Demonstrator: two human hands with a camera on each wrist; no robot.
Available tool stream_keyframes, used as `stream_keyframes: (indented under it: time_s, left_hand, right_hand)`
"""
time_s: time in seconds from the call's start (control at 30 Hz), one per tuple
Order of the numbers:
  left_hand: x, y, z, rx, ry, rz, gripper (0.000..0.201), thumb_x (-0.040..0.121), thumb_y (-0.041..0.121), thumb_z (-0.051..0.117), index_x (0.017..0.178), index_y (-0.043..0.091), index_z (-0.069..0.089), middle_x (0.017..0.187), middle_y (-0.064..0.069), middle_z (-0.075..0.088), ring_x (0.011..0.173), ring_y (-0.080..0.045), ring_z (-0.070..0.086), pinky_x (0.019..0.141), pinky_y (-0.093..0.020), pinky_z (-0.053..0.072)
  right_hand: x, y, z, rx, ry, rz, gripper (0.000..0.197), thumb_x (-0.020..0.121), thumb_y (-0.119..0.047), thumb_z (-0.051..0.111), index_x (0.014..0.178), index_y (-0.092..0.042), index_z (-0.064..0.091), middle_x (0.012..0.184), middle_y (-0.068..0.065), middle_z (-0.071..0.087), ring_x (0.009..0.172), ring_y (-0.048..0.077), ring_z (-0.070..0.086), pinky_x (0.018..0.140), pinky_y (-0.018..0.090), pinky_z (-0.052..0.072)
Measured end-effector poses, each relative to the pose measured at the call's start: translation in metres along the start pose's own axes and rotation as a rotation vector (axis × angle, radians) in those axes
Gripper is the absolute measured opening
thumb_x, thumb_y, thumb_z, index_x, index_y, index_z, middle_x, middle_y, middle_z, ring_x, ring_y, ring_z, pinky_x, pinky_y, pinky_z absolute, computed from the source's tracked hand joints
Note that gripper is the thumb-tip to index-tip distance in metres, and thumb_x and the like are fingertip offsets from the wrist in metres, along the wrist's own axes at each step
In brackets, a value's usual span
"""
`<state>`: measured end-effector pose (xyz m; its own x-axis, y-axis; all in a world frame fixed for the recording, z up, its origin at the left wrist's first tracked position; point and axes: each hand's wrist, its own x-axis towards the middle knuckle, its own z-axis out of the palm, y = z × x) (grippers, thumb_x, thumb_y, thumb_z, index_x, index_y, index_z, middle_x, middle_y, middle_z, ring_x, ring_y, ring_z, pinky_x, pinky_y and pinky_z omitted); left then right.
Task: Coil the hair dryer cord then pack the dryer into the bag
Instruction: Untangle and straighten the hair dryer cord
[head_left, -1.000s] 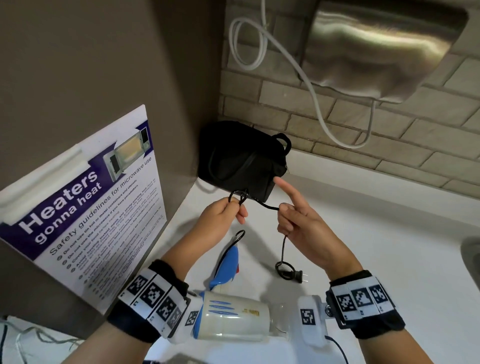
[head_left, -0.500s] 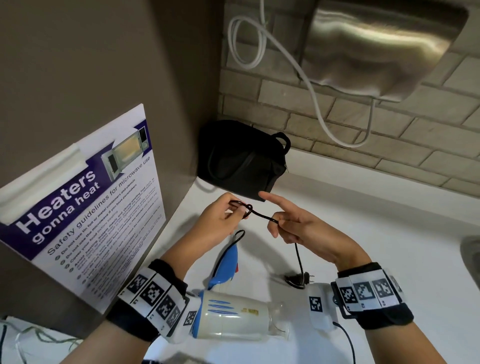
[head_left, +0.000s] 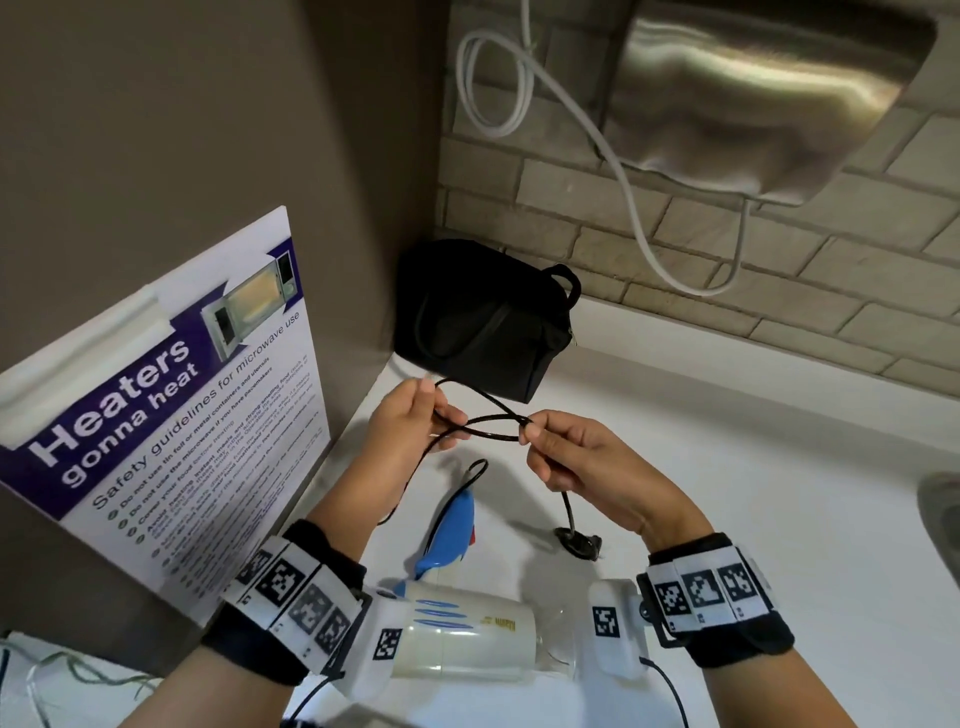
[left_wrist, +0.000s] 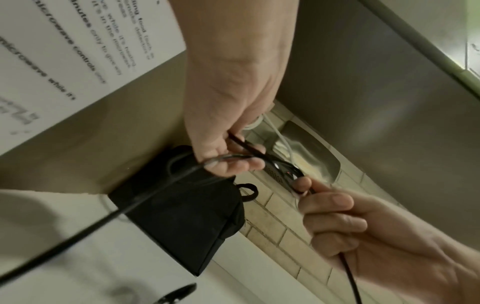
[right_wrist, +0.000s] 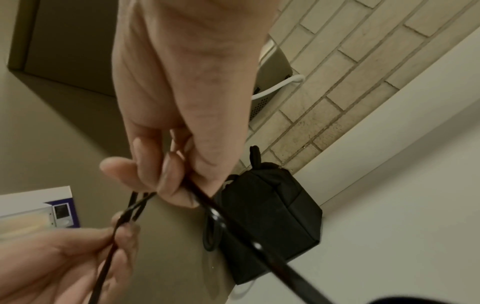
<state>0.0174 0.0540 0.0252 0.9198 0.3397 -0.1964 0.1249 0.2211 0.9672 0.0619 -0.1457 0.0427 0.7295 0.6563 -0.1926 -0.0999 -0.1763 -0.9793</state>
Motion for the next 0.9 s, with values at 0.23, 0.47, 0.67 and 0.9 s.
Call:
stream_keyframes:
  time_s: [0.23,0.47,0.67,0.9]
  left_hand:
    - [-0.002,-0.005,0.007,1.227,-0.173,0.641,0.028,0.088,0.004,0.053,0.108,0.024,0.055,0.096,0.005,0.054,0.094,-0.014,0.052,0.074,-0.023,0.037]
    - [0.003,-0.005,-0.003,0.429,0.014,0.129,0.026,0.100,0.012,0.032,0.087,0.003,0.053,0.076,-0.007,0.070,0.052,-0.005,0.064,0.048,-0.010,0.042]
    - [0.002,-0.014,-0.006,0.982,-0.096,0.308,0.027,0.099,0.020,0.042,0.125,0.019,0.049,0.117,0.004,0.065,0.103,-0.019,0.062,0.088,-0.040,0.050]
    - [-0.001,-0.009,0.016,0.768,-0.155,0.330,0.020,0.090,0.006,0.047,0.077,0.009,0.061,0.070,0.002,0.057,0.063,-0.011,0.058,0.056,-0.008,0.044]
  right_hand:
    - [0.003,-0.003,0.002,-0.005,0.015,0.003,0.022,0.099,-0.021,0.048,0.088,-0.006,0.061,0.057,0.003,0.049,0.049,0.011,0.029,0.053,0.020,0.028]
    - [-0.009,0.007,-0.017,0.003,0.101,0.015,0.024,0.097,-0.027,0.050,0.082,-0.011,0.059,0.061,0.003,0.055,0.052,0.013,0.037,0.057,0.017,0.038]
    - [-0.010,0.013,-0.016,0.021,0.070,0.013,0.025,0.099,-0.023,0.047,0.081,-0.010,0.058,0.056,0.004,0.050,0.053,0.015,0.029,0.053,0.017,0.032]
    - [-0.012,0.005,-0.014,-0.077,-0.016,-0.016,0.025,0.097,-0.024,0.051,0.082,-0.008,0.062,0.065,0.011,0.064,0.062,0.022,0.059,0.068,0.024,0.050]
